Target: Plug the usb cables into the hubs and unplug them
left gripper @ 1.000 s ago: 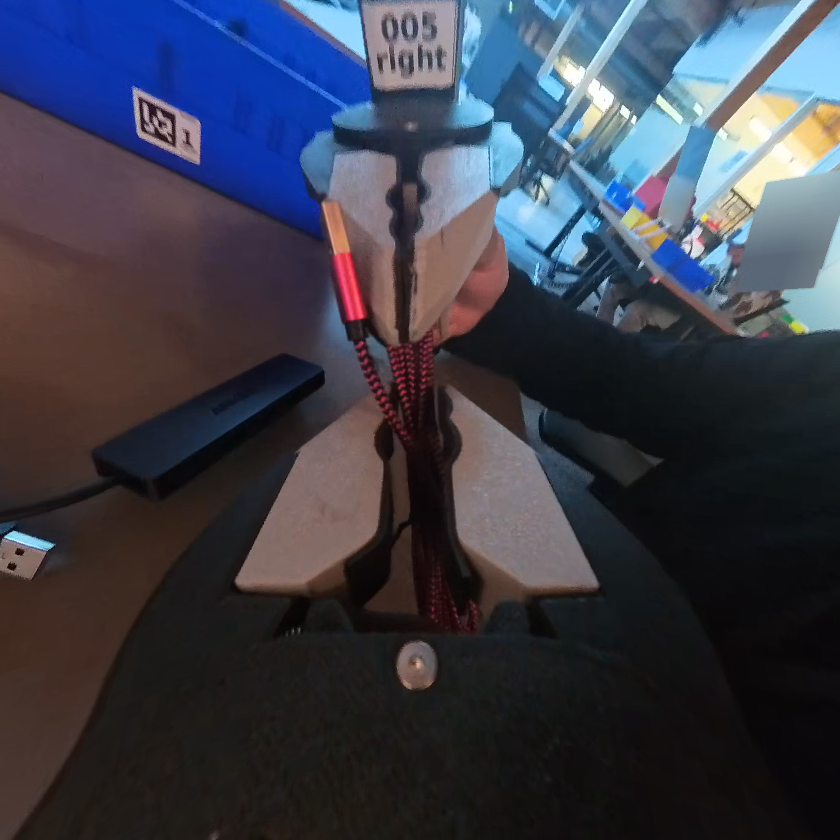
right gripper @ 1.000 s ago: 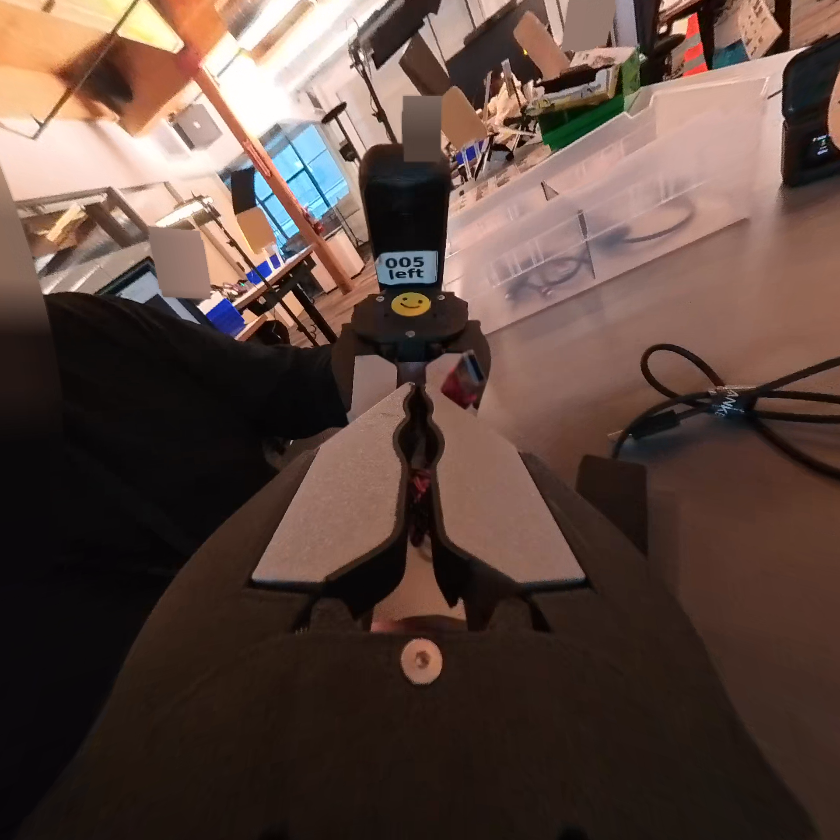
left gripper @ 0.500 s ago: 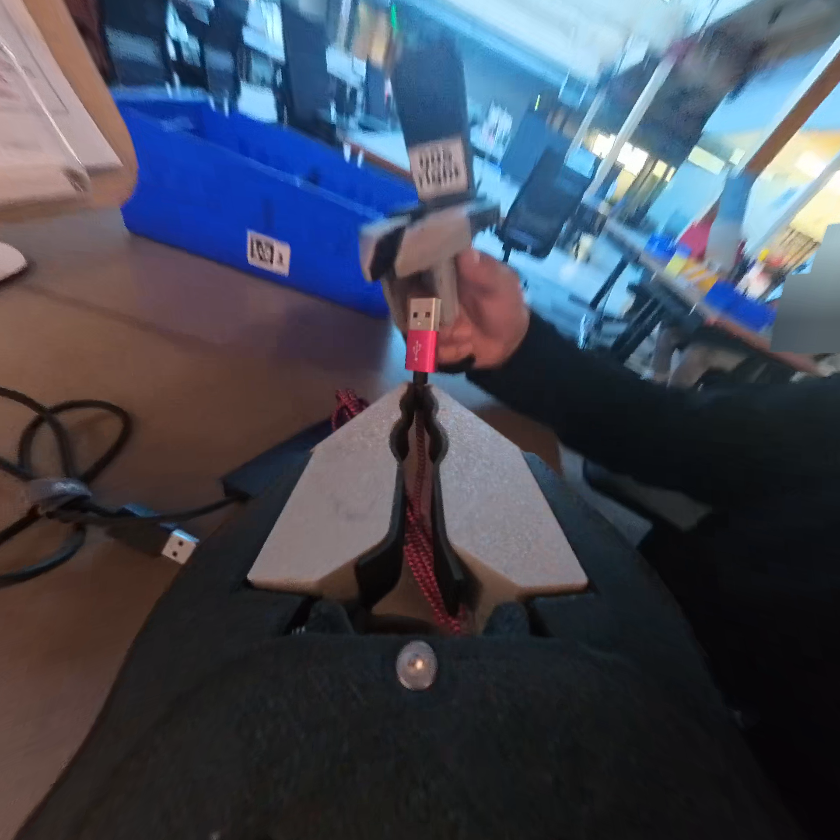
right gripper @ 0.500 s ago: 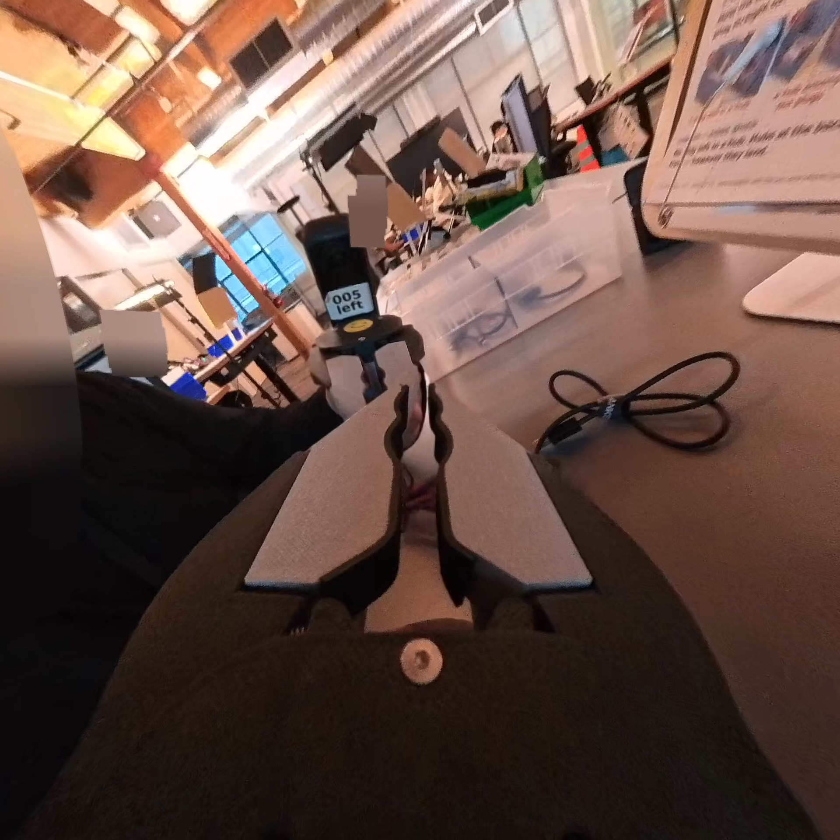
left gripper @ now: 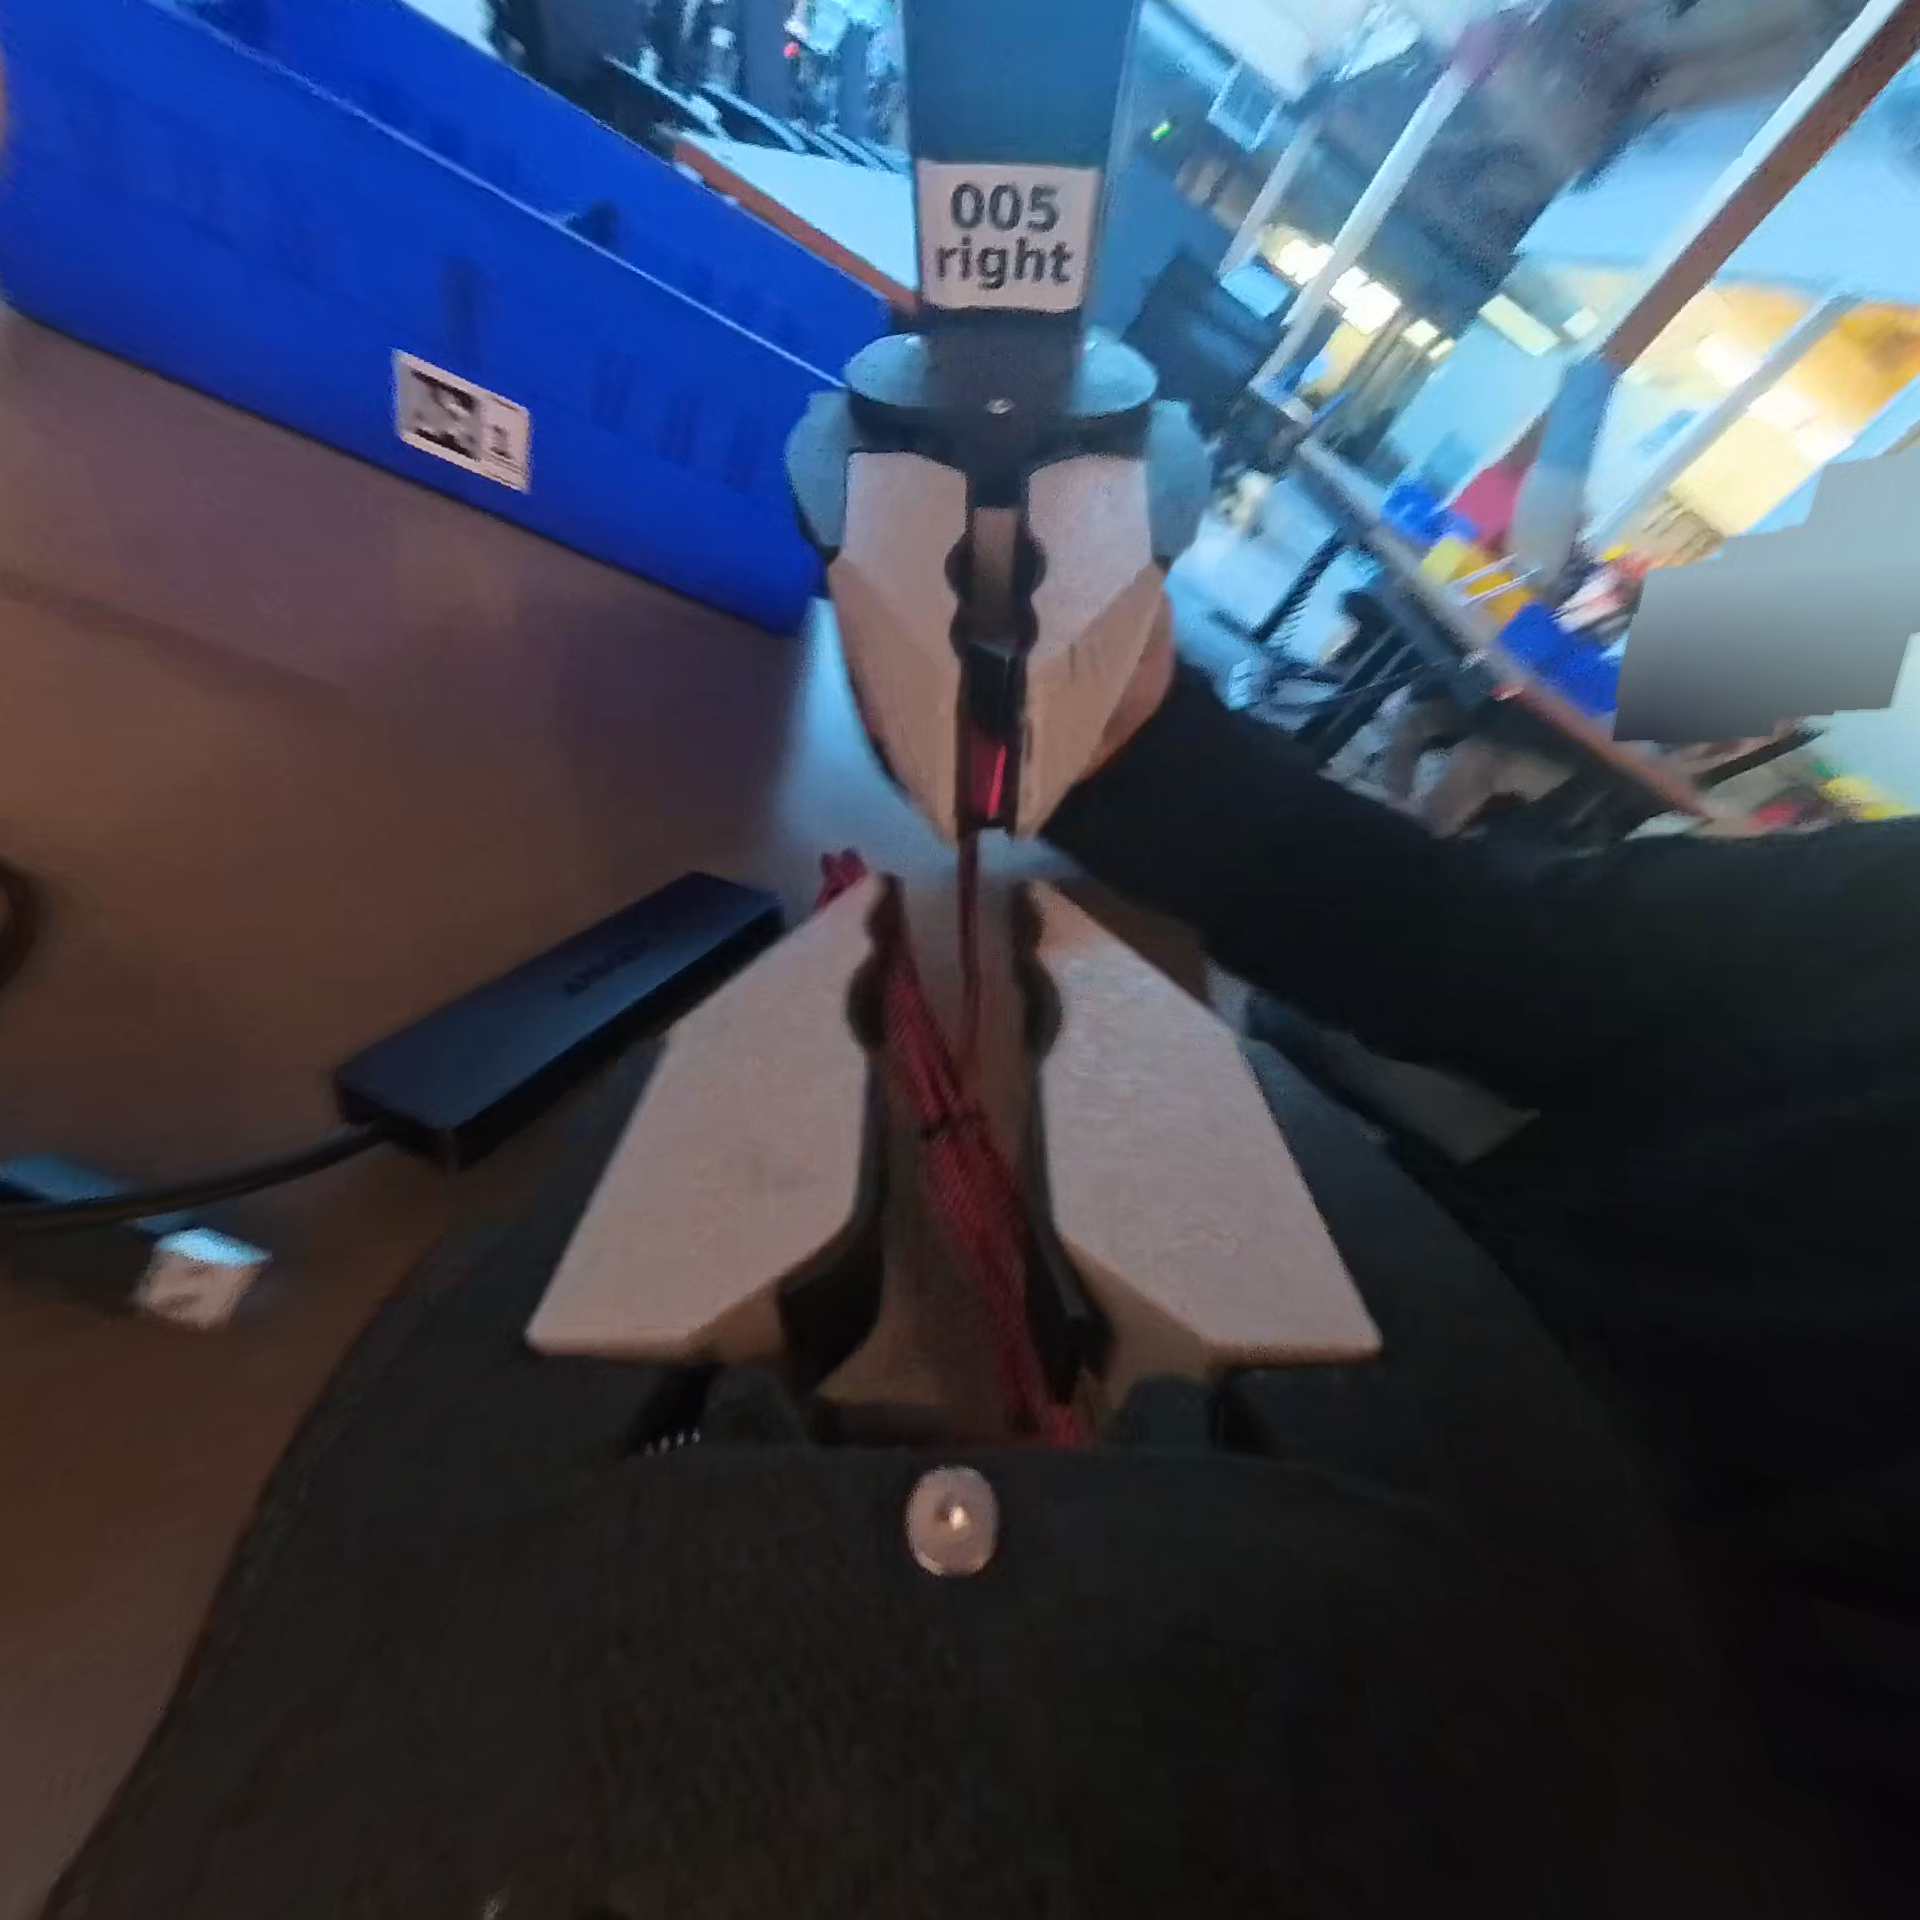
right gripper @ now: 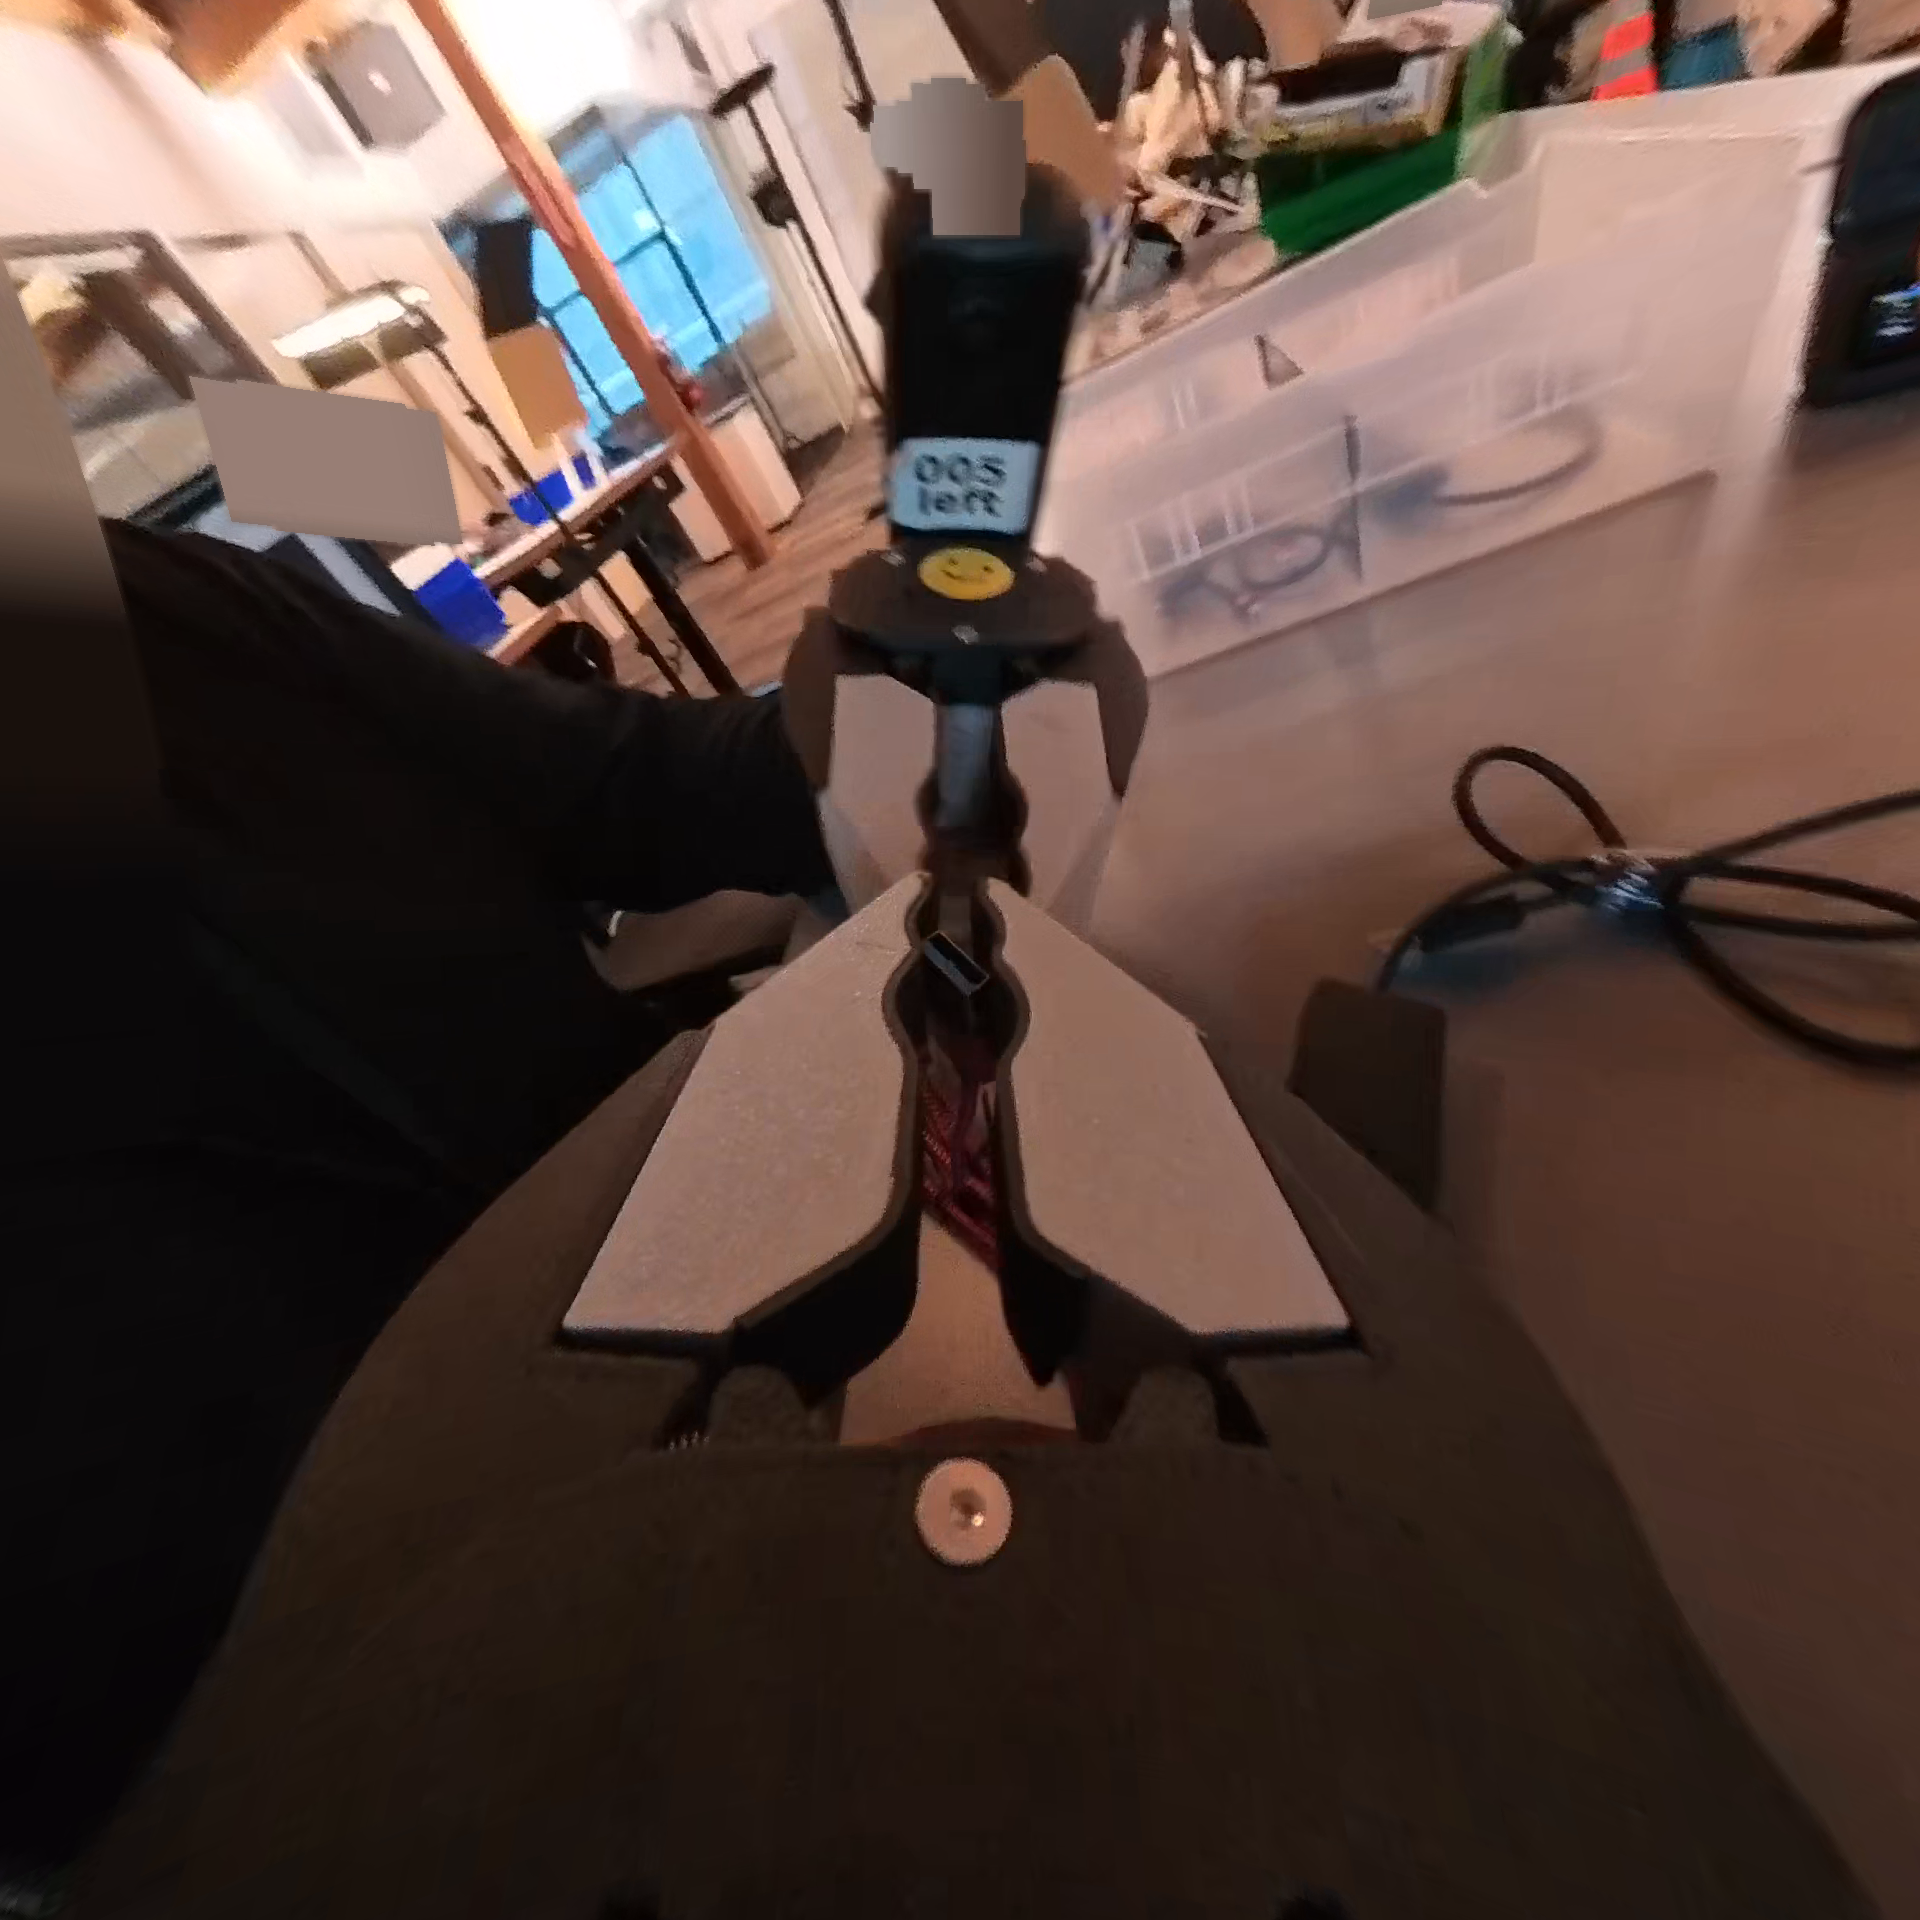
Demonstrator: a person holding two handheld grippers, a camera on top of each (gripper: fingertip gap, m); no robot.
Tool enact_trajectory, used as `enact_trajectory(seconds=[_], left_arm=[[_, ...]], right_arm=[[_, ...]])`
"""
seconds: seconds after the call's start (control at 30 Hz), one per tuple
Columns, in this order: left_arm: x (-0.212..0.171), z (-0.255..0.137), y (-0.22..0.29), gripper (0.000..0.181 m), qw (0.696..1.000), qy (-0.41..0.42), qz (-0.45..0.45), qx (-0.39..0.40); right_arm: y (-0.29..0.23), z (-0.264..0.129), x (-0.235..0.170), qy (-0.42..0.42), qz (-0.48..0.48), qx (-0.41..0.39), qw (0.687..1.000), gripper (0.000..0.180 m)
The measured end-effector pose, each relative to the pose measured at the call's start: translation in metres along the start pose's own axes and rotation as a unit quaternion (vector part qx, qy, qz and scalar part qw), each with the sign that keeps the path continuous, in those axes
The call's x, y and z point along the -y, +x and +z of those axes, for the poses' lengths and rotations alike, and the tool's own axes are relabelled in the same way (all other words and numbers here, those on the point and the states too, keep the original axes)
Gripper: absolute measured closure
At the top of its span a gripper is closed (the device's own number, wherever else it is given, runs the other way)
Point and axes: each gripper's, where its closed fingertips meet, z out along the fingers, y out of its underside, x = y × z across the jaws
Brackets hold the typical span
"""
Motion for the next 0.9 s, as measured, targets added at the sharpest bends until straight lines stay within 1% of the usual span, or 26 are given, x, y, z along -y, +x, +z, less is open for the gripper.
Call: enact_trajectory(seconds=[0.03, 0.07, 0.1, 0.13, 0.17, 0.2, 0.23, 0.27, 0.3, 0.33, 0.43, 0.47, 0.53, 0.57, 0.6, 0.63, 0.67, 0.7, 0.73, 0.77, 0.8, 0.83, 0.87, 0.9], left_arm=[[0.002, -0.007, -0.007, 0.144, 0.999, -0.005, 0.039, 0.033], [0.006, -0.015, -0.017, 0.141, 0.992, -0.009, 0.094, 0.078], [0.009, -0.024, -0.030, 0.142, 0.978, -0.015, 0.159, 0.136], [0.011, -0.031, -0.042, 0.142, 0.955, -0.028, 0.227, 0.189], [0.007, -0.033, -0.050, 0.142, 0.927, -0.065, 0.296, 0.223], [-0.003, -0.032, -0.062, 0.139, 0.892, -0.121, 0.356, 0.251], [-0.014, -0.031, -0.075, 0.131, 0.851, -0.184, 0.408, 0.274], [-0.024, -0.029, -0.086, 0.133, 0.809, -0.235, 0.455, 0.287], [-0.030, -0.026, -0.095, 0.136, 0.778, -0.262, 0.490, 0.293], [-0.034, -0.021, -0.101, 0.139, 0.767, -0.269, 0.507, 0.289], [-0.032, -0.005, -0.109, 0.150, 0.769, -0.247, 0.522, 0.275], [-0.032, -0.001, -0.111, 0.154, 0.762, -0.247, 0.536, 0.268], [-0.027, 0.004, -0.117, 0.164, 0.731, -0.236, 0.573, 0.284], [-0.022, 0.003, -0.119, 0.168, 0.710, -0.228, 0.593, 0.305], [-0.011, 0.000, -0.118, 0.173, 0.681, -0.206, 0.619, 0.333], [0.003, -0.005, -0.112, 0.172, 0.647, -0.178, 0.649, 0.360], [0.020, -0.014, -0.103, 0.173, 0.607, -0.141, 0.677, 0.393], [0.041, -0.025, -0.087, 0.173, 0.561, -0.088, 0.705, 0.424], [0.063, -0.037, -0.063, 0.173, 0.511, -0.019, 0.733, 0.448], [0.081, -0.050, -0.037, 0.173, 0.464, 0.043, 0.752, 0.466], [0.094, -0.061, -0.014, 0.173, 0.430, 0.088, 0.762, 0.476], [0.106, -0.073, 0.008, 0.173, 0.408, 0.130, 0.764, 0.483], [0.117, -0.086, 0.029, 0.173, 0.412, 0.176, 0.751, 0.485], [0.129, -0.100, 0.046, 0.173, 0.469, 0.233, 0.709, 0.472]], right_arm=[[0.001, -0.008, 0.003, 0.004, 0.006, -0.007, 1.000, 0.177], [0.002, -0.016, 0.006, 0.012, 0.015, -0.011, 1.000, 0.177], [0.005, -0.023, 0.007, 0.015, 0.026, -0.021, 0.999, 0.176], [0.010, -0.029, 0.004, 0.012, 0.037, -0.035, 0.999, 0.177], [0.014, -0.034, -0.001, 0.000, 0.049, -0.044, 0.998, 0.177], [0.017, -0.038, -0.008, -0.014, 0.059, -0.050, 0.997, 0.176], [0.023, -0.040, -0.015, -0.026, 0.071, -0.058, 0.995, 0.176], [0.028, -0.042, -0.021, -0.036, 0.090, -0.063, 0.993, 0.176], [0.031, -0.044, -0.025, -0.037, 0.112, -0.063, 0.991, 0.176], [0.034, -0.045, -0.027, -0.033, 0.132, -0.060, 0.989, 0.176], [0.040, -0.047, -0.031, -0.034, 0.156, -0.067, 0.985, 0.176], [0.043, -0.047, -0.033, -0.037, 0.158, -0.074, 0.984, 0.176], [0.045, -0.046, -0.037, -0.047, 0.160, -0.082, 0.983, 0.176], [0.047, -0.046, -0.038, -0.052, 0.155, -0.091, 0.982, 0.176], [0.051, -0.048, -0.039, -0.056, 0.147, -0.107, 0.982, 0.175], [0.056, -0.052, -0.037, -0.055, 0.136, -0.127, 0.981, 0.173], [0.059, -0.056, -0.031, -0.043, 0.125, -0.142, 0.981, 0.170], [0.060, -0.061, -0.022, -0.020, 0.114, -0.150, 0.982, 0.163], [0.058, -0.066, -0.012, 0.007, 0.105, -0.151, 0.983, 0.159], [0.057, -0.071, -0.003, 0.033, 0.098, -0.152, 0.983, 0.160], [0.057, -0.075, 0.003, 0.051, 0.092, -0.155, 0.982, 0.160], [0.058, -0.078, 0.007, 0.061, 0.087, -0.162, 0.981, 0.159], [0.059, -0.079, 0.008, 0.064, 0.082, -0.170, 0.980, 0.159], [0.059, -0.079, 0.009, 0.063, 0.075, -0.175, 0.980, 0.158]])
